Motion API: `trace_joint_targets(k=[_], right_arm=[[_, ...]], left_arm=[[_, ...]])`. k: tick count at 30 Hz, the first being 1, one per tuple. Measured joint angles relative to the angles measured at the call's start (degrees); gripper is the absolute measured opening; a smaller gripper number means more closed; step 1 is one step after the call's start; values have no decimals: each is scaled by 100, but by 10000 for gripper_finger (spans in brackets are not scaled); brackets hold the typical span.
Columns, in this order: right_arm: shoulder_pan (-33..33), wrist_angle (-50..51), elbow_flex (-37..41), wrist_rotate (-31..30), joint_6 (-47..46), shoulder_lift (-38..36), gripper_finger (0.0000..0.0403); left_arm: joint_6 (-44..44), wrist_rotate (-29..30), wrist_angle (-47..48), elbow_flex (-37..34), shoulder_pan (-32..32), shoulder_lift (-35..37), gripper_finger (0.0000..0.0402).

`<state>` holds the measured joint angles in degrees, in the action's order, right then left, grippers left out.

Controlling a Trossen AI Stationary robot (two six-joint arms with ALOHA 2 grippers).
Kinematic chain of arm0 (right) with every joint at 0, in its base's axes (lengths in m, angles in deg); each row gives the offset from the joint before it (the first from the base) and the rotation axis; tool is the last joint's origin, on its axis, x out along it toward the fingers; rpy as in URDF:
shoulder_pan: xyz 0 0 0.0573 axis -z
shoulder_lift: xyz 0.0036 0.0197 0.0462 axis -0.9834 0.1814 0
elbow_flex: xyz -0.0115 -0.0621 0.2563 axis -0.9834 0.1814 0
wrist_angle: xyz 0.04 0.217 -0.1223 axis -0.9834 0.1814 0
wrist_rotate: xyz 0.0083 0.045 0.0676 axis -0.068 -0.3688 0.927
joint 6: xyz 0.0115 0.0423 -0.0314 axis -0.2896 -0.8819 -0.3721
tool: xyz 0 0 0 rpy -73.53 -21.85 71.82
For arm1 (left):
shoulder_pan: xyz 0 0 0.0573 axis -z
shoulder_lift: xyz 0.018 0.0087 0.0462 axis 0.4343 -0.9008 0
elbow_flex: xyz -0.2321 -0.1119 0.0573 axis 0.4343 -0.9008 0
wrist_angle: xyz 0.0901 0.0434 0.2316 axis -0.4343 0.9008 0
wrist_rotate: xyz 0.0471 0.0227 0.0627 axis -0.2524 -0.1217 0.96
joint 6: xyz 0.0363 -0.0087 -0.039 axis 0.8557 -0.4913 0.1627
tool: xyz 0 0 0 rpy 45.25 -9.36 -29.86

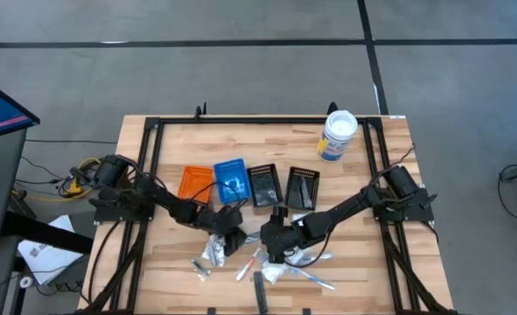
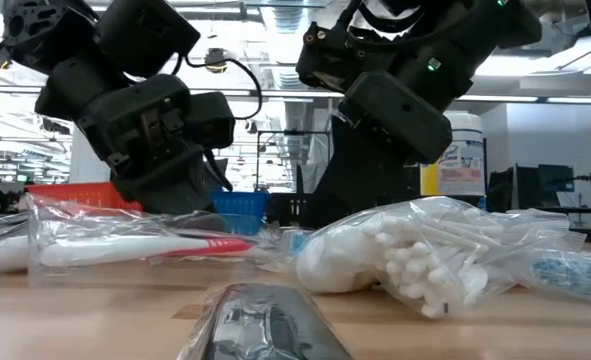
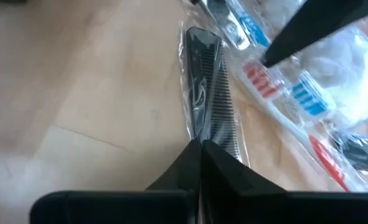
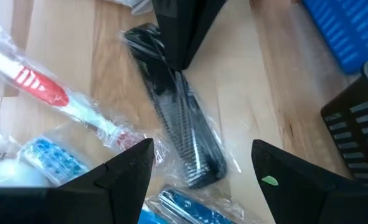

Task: Pick & Place Travel size toiletries
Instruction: Put the black comb into the right black bin

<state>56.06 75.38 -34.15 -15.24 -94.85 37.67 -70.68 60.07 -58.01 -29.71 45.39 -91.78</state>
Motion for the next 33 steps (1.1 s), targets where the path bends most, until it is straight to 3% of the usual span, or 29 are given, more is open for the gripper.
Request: trace_joint_targets(k=[5,11,14,22,33], right_arm=[[-19,9,-1,10,0,0,265],[-61,47,-40,2,40,0,265],[-76,108,-139,28,146,11,265],[-125,71,-510,22,779,15,265],[54,-171,-560,18,699,13,265]], left_arm=[[40,585,263,-14,307,182,2],[401,1935,1190,-72,736,1095,1],[414,2327,1462,-30,873,1608,1],[514,2465,1752,-31,1068,2011,1],[534,2555,1725,-28,1165,2017,1]])
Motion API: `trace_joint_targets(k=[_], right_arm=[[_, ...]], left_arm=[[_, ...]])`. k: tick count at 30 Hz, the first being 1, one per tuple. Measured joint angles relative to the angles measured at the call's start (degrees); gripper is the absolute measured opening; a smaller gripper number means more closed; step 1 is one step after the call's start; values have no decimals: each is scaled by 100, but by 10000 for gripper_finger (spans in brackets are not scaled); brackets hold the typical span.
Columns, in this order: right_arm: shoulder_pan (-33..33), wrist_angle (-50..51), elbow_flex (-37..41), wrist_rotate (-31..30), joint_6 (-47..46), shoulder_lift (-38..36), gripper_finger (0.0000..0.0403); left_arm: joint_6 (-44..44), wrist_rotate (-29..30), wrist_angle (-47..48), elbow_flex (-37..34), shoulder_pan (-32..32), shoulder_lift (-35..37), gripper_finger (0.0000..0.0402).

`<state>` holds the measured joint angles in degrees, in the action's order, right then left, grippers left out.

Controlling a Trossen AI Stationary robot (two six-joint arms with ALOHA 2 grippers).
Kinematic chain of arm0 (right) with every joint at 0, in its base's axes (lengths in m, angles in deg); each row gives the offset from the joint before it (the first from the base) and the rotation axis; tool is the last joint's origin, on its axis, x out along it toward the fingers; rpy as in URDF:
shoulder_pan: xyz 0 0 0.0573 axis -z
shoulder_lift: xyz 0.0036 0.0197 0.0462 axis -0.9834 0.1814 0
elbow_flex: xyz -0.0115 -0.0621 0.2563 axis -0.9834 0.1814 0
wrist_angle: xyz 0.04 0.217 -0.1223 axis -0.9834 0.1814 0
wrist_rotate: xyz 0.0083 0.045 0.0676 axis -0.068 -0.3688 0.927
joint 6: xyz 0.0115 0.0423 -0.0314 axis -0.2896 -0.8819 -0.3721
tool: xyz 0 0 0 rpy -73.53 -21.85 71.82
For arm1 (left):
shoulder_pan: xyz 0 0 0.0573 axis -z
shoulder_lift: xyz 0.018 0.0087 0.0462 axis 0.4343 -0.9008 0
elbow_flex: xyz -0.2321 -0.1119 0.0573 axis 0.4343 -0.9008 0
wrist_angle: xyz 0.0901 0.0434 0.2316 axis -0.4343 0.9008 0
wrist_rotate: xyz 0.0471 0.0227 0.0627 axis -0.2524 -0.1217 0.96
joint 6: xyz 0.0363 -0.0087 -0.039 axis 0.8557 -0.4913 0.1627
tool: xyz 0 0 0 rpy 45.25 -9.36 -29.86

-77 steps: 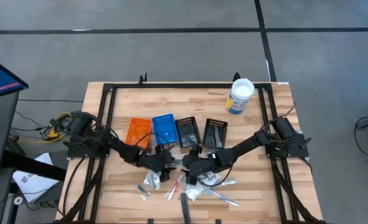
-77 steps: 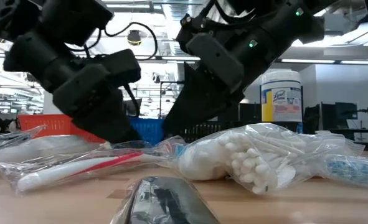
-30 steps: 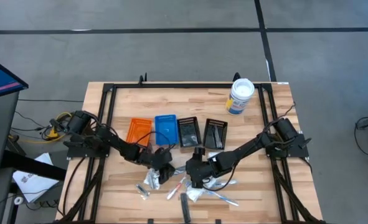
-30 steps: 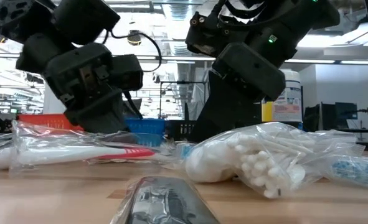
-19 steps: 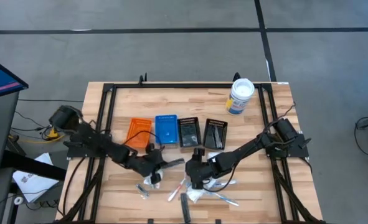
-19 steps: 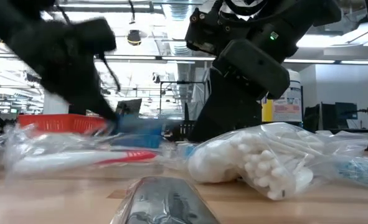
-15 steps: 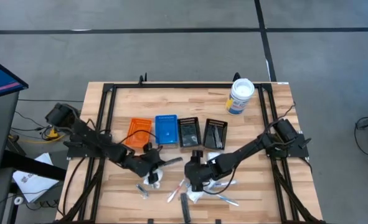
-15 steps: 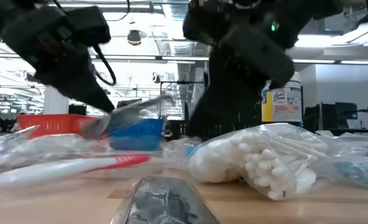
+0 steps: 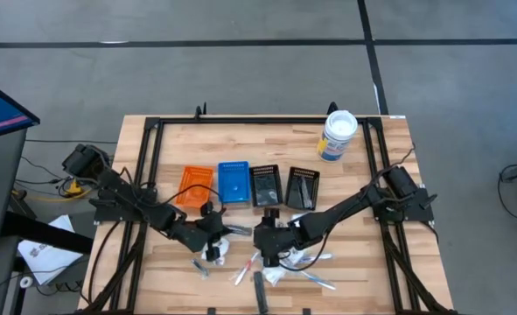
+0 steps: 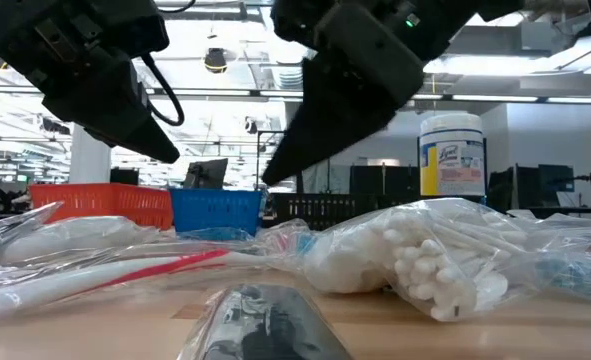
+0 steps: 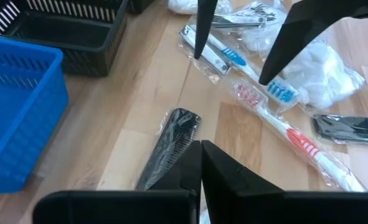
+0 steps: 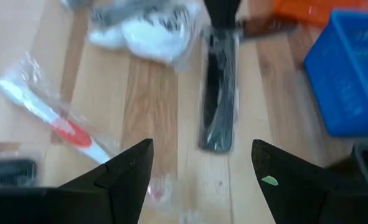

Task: Pick & Place Travel size toiletries
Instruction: Put the black comb into the right black bin

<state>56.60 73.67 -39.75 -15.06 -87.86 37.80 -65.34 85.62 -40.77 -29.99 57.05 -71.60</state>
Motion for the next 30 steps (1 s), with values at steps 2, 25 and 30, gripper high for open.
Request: trace_joint_targets(k=[2,25,30], right_arm=[[29,-153,-4,67,323,0,265],[202,-665,-10,310,95,102,265],[213,-781,-15,487,219,257,265]], left_arm=[[3,2,-5,4,12,0,1],[-1354,-19,-19,-352,-378,-845,1],[-1457,-427,-143,-328,-540,-1022,1]])
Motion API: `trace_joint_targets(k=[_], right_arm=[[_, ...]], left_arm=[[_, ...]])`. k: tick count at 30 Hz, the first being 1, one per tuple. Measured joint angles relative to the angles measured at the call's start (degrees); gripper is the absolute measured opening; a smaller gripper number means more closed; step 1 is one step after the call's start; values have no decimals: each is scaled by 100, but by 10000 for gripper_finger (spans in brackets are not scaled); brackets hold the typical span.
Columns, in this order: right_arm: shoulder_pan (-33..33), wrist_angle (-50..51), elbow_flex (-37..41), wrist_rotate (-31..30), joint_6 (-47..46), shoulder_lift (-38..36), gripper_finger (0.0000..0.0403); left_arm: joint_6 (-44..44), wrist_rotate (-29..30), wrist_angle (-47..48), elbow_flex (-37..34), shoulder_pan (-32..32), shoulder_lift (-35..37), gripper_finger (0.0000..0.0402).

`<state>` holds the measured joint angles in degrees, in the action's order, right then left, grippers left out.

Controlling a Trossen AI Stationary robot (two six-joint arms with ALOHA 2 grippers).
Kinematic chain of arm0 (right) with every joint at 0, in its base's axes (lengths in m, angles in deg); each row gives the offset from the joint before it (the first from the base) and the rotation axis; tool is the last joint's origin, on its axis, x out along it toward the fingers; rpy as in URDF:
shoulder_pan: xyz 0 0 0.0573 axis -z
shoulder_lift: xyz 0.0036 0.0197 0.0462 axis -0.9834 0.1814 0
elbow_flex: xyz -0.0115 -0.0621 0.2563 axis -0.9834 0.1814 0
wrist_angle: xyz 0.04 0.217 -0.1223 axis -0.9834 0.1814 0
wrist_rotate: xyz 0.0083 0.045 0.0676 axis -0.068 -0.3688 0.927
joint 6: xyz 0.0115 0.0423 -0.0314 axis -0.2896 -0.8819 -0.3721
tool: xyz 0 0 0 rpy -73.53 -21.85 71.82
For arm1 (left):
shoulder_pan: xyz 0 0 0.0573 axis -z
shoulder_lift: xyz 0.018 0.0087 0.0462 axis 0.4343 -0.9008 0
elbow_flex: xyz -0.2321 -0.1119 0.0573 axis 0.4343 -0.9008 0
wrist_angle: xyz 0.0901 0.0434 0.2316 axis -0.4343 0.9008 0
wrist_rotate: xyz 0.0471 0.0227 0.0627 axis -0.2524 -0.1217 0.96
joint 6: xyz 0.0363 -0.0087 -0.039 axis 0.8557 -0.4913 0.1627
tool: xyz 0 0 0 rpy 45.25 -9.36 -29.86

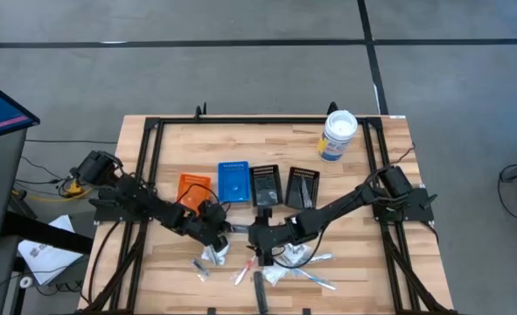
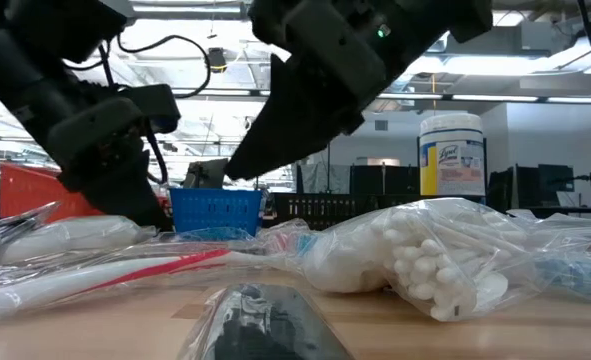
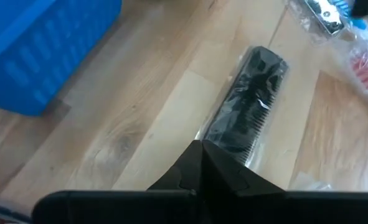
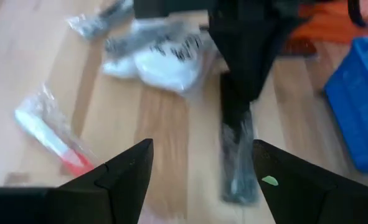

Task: Pick & Place Travel size toiletries
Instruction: Put the black comb into the right black bin

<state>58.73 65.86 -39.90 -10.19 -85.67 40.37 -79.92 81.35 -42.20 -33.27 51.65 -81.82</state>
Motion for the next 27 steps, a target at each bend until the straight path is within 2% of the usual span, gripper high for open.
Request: trace_joint_targets(k=[3,8,12,15,21,24,27], right_arm=[[28,94,30,61,85,198,265],[87,262,-378,81,400,727,265],[96,815,-915,-232,453,1074,265],[118,1242,-1215,-307,427,1175,265],[151,1331,-1249,-300,345,1148,265],[194,1334,-1248,-107,321,1157,265],[298,1351,-1246,337,247,1155,264]], left_arm=[[28,-32,-27,-6,-1,41,1],[143,-163,24,-18,20,189,1],[232,-240,25,-26,23,217,1],[271,-305,10,-26,25,217,1],[511,-823,-45,-14,25,226,1],[574,-984,-66,-13,34,226,1],[602,-1110,-83,-14,14,226,1]])
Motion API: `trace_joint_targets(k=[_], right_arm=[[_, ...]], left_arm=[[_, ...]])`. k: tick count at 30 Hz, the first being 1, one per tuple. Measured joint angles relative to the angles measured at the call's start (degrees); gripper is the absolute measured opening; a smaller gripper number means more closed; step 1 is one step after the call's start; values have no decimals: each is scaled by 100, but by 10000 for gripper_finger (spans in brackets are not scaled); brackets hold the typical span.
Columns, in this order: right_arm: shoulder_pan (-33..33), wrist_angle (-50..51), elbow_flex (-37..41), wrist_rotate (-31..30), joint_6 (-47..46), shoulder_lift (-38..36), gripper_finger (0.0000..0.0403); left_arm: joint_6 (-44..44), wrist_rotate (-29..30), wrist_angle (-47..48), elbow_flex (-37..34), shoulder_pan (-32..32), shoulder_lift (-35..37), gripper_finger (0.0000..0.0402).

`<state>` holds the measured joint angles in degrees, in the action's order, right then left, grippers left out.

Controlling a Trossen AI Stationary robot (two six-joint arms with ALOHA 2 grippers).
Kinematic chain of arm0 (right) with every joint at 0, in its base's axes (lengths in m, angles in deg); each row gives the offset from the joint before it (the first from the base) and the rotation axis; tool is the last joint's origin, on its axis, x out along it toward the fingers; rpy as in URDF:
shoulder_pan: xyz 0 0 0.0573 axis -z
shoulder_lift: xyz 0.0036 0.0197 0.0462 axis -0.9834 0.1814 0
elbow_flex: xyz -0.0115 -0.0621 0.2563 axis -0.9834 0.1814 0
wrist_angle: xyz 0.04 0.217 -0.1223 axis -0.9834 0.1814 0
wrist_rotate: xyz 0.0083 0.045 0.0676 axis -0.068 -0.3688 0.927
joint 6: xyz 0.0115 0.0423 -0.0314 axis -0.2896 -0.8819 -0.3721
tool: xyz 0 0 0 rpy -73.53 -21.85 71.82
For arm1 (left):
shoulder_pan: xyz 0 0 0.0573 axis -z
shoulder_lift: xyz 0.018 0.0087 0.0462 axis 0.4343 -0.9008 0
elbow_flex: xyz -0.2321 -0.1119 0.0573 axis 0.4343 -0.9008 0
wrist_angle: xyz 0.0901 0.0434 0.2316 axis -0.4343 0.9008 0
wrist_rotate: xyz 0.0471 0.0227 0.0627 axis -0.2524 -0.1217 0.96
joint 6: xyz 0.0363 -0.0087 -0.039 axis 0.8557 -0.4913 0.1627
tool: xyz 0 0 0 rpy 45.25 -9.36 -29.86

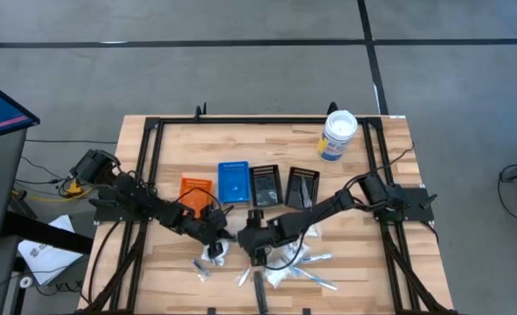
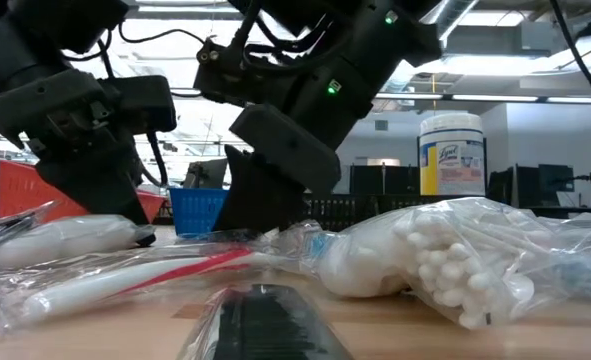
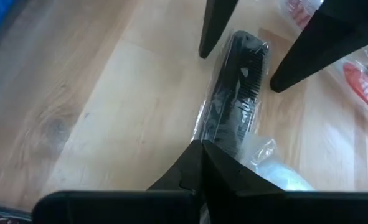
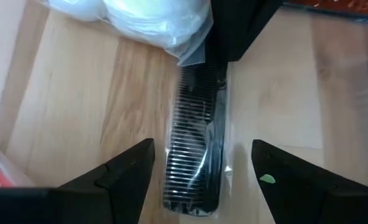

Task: Pick & Place Travel size toiletries
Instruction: Put the black comb into the right black bin

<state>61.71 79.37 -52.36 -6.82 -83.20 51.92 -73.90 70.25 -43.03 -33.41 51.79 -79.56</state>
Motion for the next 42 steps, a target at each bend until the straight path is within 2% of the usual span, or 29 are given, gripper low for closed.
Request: trace_joint_targets(k=[3,6,9,15,17,27,32,42], right_arm=[[129,61,0,516,-216,46,253],[199,163,-4,722,-348,47,221],[207,227,-4,753,-361,46,167],[200,275,4,753,-349,28,31],[192,284,4,709,-308,28,9],[143,274,4,701,-310,28,1],[56,268,18,596,-236,-17,0],[-108,399,63,365,-89,-313,0]], left_arm=[[4,-11,-23,-2,0,0,1],[16,-11,-38,-4,0,-2,1],[19,-10,-59,-6,1,-4,1],[139,81,-155,-16,28,-11,1],[173,117,-194,-19,30,-14,1],[265,350,-235,-30,37,114,1],[569,976,-255,-35,243,726,1],[1722,2136,-293,-44,895,2117,1]])
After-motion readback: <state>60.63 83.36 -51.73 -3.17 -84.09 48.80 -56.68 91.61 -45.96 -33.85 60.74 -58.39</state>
